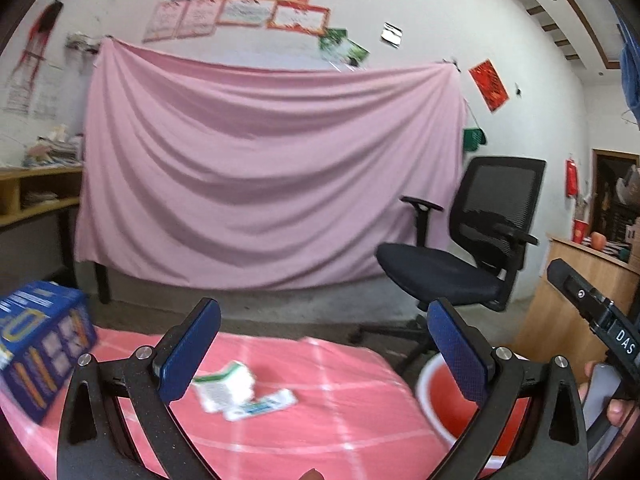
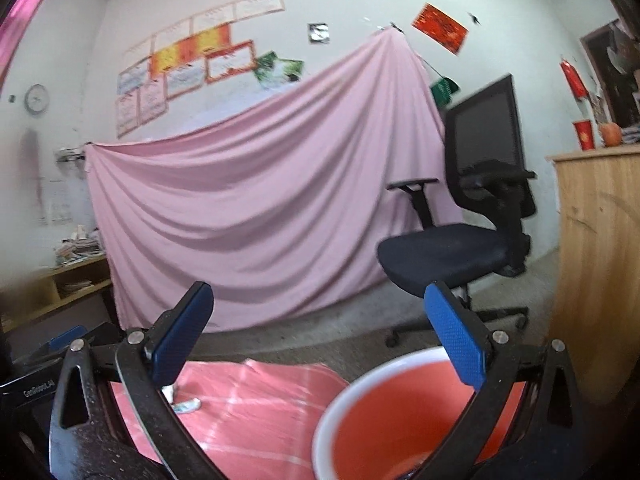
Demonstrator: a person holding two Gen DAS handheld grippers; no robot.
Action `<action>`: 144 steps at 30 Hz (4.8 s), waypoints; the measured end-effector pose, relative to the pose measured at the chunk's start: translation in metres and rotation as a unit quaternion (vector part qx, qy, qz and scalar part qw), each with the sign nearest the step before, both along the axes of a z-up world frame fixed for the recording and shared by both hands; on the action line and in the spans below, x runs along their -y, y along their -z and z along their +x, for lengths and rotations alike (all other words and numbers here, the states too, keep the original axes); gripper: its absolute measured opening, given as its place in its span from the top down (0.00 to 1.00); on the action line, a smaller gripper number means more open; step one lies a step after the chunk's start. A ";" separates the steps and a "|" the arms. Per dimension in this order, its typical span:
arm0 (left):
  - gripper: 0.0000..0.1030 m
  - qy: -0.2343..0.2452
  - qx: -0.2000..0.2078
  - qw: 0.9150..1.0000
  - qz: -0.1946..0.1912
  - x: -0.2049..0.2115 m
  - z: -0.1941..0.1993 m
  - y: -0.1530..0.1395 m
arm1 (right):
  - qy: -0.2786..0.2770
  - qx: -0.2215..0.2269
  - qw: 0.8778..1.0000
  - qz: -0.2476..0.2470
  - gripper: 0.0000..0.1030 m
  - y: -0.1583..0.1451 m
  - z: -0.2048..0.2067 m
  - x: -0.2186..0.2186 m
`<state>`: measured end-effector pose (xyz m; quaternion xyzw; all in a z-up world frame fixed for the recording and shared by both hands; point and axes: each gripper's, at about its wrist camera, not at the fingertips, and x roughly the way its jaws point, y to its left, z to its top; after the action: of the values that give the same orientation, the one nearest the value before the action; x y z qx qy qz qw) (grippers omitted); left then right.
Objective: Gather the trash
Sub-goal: 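Bring both tools back over the table toward the paper leaflet, then grasp the white-green leaflet with the left tool while the right tool grasps the white packet, then lift the leaflet and packet over the bucket and open both tools to drop them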
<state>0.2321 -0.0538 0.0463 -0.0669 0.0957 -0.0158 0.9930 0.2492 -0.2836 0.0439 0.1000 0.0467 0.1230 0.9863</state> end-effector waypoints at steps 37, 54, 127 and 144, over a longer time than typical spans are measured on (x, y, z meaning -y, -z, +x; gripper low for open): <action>0.02 -0.051 -0.226 0.973 0.018 -0.125 0.050 0.094 | -0.186 -0.239 0.937 -0.172 0.03 0.099 0.087 -0.170; 0.45 0.058 -0.362 0.930 -0.013 -0.119 0.144 0.116 | -0.192 -0.365 0.903 -0.122 0.15 0.130 0.138 -0.157; 0.54 0.053 -0.391 0.910 0.127 -0.073 0.129 0.137 | -0.268 -0.381 0.865 -0.186 0.60 0.135 0.125 -0.155; 0.58 0.035 -0.303 0.950 0.063 -0.044 0.066 0.096 | -0.248 -0.319 0.899 -0.168 0.61 0.114 0.080 -0.126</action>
<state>0.2977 -0.0099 -0.0497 -0.0028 0.3952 -0.0234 0.9183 0.3289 -0.1578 -0.0704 -0.0482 0.4017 0.3153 0.8585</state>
